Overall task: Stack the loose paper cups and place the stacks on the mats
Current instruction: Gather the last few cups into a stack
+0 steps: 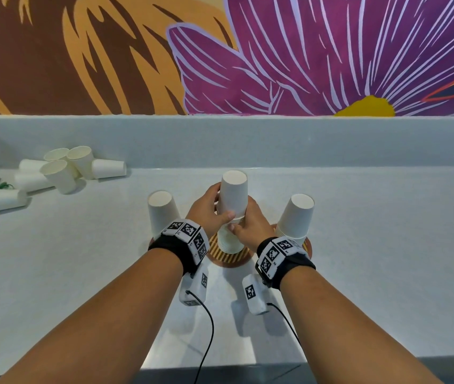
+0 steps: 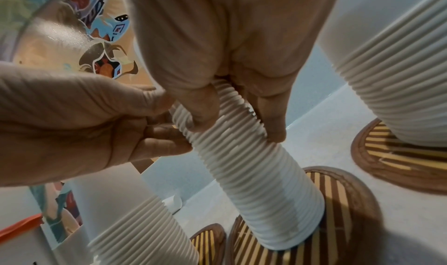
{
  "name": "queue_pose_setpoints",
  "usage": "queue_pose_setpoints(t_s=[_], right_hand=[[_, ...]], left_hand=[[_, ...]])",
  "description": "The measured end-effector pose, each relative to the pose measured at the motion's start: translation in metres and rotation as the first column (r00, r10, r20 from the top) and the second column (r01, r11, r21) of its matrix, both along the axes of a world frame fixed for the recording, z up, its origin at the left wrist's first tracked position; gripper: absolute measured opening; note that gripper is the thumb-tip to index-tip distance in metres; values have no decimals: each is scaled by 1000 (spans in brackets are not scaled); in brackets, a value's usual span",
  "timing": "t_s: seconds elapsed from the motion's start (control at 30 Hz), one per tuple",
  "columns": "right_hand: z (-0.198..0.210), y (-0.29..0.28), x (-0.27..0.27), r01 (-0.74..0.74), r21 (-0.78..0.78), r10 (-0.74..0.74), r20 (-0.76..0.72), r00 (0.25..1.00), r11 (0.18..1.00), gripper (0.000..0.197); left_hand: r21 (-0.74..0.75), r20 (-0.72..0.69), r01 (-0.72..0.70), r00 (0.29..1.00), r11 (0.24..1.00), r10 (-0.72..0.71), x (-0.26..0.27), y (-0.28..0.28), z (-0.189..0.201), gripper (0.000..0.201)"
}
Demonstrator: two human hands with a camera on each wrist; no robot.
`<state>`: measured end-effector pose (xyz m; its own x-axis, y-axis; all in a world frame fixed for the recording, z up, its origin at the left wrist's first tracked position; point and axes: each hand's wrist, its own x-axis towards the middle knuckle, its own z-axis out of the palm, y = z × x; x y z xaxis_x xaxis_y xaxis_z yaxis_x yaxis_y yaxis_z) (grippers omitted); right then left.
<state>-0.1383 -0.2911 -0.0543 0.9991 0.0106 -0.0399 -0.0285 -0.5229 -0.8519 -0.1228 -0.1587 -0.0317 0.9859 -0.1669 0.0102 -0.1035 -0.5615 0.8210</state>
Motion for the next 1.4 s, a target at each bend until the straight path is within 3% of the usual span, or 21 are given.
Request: queue_pose_setpoints(t_s=[0.1,0.2,0.33,0.47,0.67,0.9,0.93,1.13,1.23,1.4], right_hand=[[-2,-2,-1,6,-100,-9,-32,999,995,64],[3,-8,-8,21,-321,-57,-104,993,947,51],[15,-9,-16,-37,-505,-53,-163,985,862,27],[20,-4,-21,-30,-487,-74,-192,979,873,21],[18,16,-35,-134,-494,32,-209,977,859,23],[19,55,-47,-263,-519,181,-204,962,813,27],[20,61,-47,-288,-516,201,-219,955,807,27],[28,119,-56,-372,-486,298,-225,928,791,24],[25,155,-53,-353,-504,296,-191,936,788,32],[22,218,-39,-402,-475,326,-237,915,783,24]], left_hand=[[7,-4,-34,999,999,34,-1,1,-6,74],[22,-59,-71,996,997,72,-3,3,-10,82],[85,-78,-100,991,991,106,-10,7,-10,69],[149,-103,-140,982,979,156,-18,13,-14,54],[171,-136,-182,969,968,206,-39,30,-24,29],[379,-135,-140,969,915,205,-56,70,-22,11],[387,-139,-141,968,911,208,-56,78,-24,19],[357,-251,-153,934,921,252,-60,138,-25,6],[337,-274,-163,925,927,263,-58,177,-23,13],[326,-287,-220,904,920,318,-50,249,-19,26]])
